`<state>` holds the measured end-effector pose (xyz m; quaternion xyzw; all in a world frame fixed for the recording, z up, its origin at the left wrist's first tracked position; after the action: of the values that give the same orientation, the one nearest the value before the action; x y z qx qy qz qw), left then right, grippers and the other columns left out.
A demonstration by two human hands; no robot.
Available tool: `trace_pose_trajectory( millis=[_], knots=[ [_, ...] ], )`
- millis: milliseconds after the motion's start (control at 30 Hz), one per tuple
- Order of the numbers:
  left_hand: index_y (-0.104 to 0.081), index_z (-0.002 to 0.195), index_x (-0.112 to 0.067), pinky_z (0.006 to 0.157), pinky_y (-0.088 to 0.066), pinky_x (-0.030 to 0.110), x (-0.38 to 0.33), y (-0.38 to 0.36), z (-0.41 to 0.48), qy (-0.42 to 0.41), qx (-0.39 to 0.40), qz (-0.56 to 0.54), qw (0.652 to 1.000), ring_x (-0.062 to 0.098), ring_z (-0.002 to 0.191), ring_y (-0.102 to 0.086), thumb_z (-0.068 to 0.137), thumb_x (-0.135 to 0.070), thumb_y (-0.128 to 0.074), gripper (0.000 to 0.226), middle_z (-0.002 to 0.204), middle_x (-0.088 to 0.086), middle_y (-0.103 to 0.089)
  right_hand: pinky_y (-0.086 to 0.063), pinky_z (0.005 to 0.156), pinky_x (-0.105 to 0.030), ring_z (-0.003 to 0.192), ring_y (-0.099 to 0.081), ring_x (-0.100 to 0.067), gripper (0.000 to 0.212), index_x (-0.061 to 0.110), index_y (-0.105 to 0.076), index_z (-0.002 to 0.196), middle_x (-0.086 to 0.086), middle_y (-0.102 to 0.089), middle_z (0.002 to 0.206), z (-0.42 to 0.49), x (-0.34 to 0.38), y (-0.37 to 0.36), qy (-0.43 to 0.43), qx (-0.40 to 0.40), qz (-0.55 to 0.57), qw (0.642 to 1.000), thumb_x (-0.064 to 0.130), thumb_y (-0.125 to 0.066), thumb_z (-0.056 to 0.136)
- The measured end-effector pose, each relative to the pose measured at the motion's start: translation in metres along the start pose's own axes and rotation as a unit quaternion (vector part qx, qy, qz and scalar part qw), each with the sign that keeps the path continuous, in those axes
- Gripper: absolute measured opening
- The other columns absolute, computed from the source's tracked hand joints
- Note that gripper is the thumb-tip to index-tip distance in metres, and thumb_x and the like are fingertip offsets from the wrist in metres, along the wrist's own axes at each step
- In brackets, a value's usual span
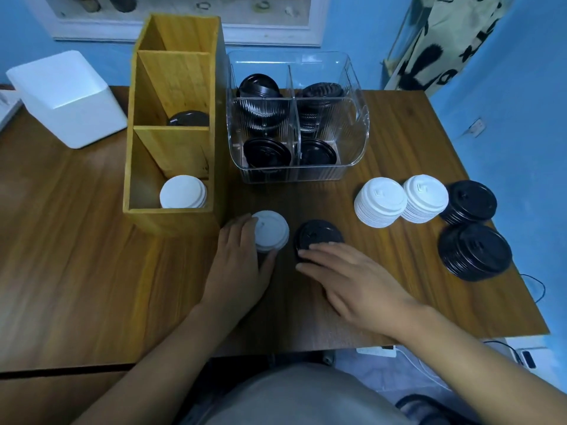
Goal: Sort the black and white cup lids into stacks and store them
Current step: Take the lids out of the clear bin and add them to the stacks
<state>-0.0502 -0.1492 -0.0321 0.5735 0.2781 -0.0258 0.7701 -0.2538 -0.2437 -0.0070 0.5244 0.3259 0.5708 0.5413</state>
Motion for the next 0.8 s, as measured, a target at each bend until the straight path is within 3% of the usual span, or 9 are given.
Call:
trace_pose_trajectory(
  millis=[133, 233, 333, 433, 567, 800],
  knots=[
    [-0.046, 0.142, -0.002, 0.113, -0.039, 0.037, 0.002, -0.001, 0.0, 0.003, -0.001, -0.014, 1.0, 0.03, 0.135, -0.043, 0.093, -0.033, -0.065, 0.061, 0.143, 0.017, -0.049, -0.04, 0.113, -0.042, 0.139, -0.044, -0.02, 0.053, 0.011, -0.054, 0.141, -0.003, -0.049, 0.148, -0.001, -0.019, 0.012, -0.162, -0.096, 0.098, 0.977, 0.024, -0.073, 0.092],
    [-0.045, 0.142, -0.002, 0.113, -0.035, 0.034, 0.002, -0.001, 0.0, 0.001, 0.003, -0.012, 1.0, 0.029, 0.136, -0.042, 0.093, -0.033, -0.065, 0.061, 0.144, 0.016, -0.049, -0.034, 0.118, -0.034, 0.142, -0.039, -0.017, 0.074, 0.017, -0.047, 0.146, -0.002, -0.042, 0.154, 0.009, -0.025, 0.004, -0.225, -0.053, 0.099, 0.968, 0.052, -0.073, 0.086],
    [-0.045, 0.143, -0.004, 0.114, -0.037, 0.035, 0.003, -0.001, 0.0, 0.001, 0.008, -0.018, 1.0, 0.029, 0.137, -0.042, 0.092, -0.034, -0.067, 0.062, 0.145, 0.015, -0.049, -0.04, 0.113, -0.039, 0.133, -0.046, -0.017, 0.084, 0.02, -0.046, 0.146, 0.001, -0.051, 0.147, 0.022, -0.025, -0.003, -0.251, -0.033, 0.075, 0.964, 0.067, -0.068, 0.081],
    [-0.045, 0.143, -0.005, 0.113, -0.04, 0.037, 0.003, -0.001, 0.001, -0.007, 0.011, -0.023, 1.0, 0.029, 0.137, -0.042, 0.092, -0.034, -0.067, 0.063, 0.145, 0.014, -0.049, -0.043, 0.109, -0.039, 0.129, -0.047, -0.014, 0.082, 0.023, -0.043, 0.148, 0.007, -0.055, 0.14, 0.024, -0.029, 0.001, -0.242, -0.012, 0.105, 0.964, 0.057, -0.075, 0.08],
    [-0.046, 0.142, -0.008, 0.112, -0.034, 0.032, 0.005, -0.003, 0.003, -0.009, 0.026, -0.024, 0.999, 0.027, 0.138, -0.041, 0.089, -0.034, -0.074, 0.066, 0.146, 0.013, -0.049, -0.033, 0.118, -0.031, 0.141, -0.037, -0.009, 0.085, 0.028, -0.037, 0.152, 0.006, -0.04, 0.155, 0.008, -0.039, 0.008, -0.227, 0.051, 0.162, 0.959, 0.039, -0.082, 0.08],
    [-0.048, 0.135, -0.009, 0.108, -0.037, 0.031, -0.007, -0.005, 0.007, -0.017, 0.026, -0.046, 0.998, 0.025, 0.133, -0.041, 0.079, -0.034, -0.084, 0.071, 0.141, 0.012, -0.048, -0.032, 0.119, -0.039, 0.144, -0.035, -0.015, 0.078, 0.024, -0.045, 0.148, 0.0, -0.04, 0.156, -0.009, -0.031, 0.016, -0.215, 0.032, 0.119, 0.969, 0.043, -0.081, 0.081]
  ],
)
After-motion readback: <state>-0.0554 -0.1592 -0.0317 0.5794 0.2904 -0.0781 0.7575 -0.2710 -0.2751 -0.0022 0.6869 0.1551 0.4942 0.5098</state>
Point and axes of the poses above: each hand's wrist, its own z-axis towards the middle knuckle, its own y-axis out of the back of the hand, x = y × z, the point moved 3 cm from there along z, towards the middle knuckle
